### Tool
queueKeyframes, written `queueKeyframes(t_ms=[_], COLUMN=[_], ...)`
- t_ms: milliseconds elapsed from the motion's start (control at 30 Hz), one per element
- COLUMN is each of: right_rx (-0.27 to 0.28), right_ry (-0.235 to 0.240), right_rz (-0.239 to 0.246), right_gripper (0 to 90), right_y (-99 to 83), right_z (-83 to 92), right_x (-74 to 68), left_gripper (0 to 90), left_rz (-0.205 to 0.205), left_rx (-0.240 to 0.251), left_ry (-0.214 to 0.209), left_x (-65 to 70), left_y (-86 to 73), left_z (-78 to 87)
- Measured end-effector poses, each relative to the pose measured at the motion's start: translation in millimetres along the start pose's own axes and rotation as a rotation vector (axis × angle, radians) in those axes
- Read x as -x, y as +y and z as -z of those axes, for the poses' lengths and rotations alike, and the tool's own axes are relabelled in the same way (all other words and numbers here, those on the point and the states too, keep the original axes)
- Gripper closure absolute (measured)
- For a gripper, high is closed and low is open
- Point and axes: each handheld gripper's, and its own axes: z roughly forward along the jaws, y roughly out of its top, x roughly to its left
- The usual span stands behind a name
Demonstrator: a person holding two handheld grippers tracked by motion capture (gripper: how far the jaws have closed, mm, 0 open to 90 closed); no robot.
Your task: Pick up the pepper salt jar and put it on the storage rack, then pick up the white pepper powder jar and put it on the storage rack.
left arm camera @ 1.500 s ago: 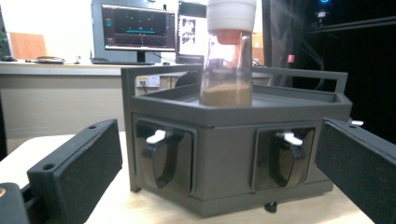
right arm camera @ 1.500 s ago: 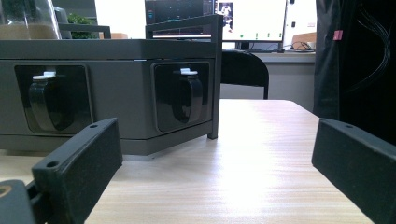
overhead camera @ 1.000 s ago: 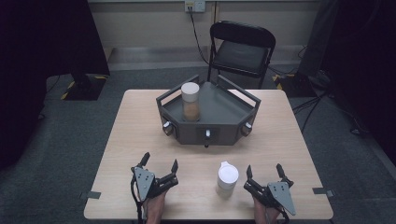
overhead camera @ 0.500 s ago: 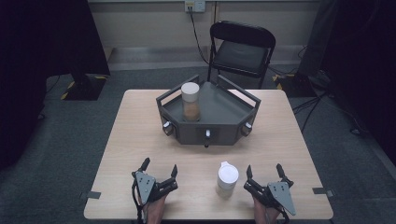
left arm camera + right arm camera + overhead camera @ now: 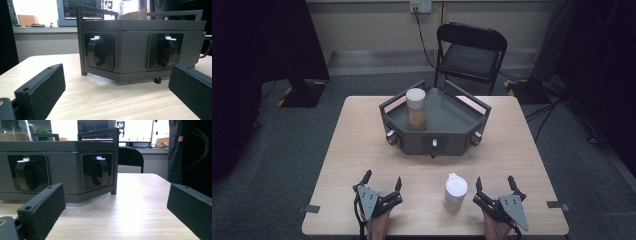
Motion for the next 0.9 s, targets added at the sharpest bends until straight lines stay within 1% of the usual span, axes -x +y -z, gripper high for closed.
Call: queueKeyframes(t_ms=[533, 900], right_rx=[0.000, -0.007], right_ry=[-0.003, 0.005], right_rz=[0.000, -0.011], right_gripper=[0.0, 0.0], right_y=[0.0, 1.5], right_z=[0.0, -0.5], right_x=[-0.5, 1.8], left_gripper=[0.4, 0.4], left_rz=[0.000, 0.000], left_rx=[0.000, 0.000], left_ry=[-0.002, -0.002], left_x=[-0.3, -0.2], left_y=[0.0, 0.1], left_z=[0.0, -0.1])
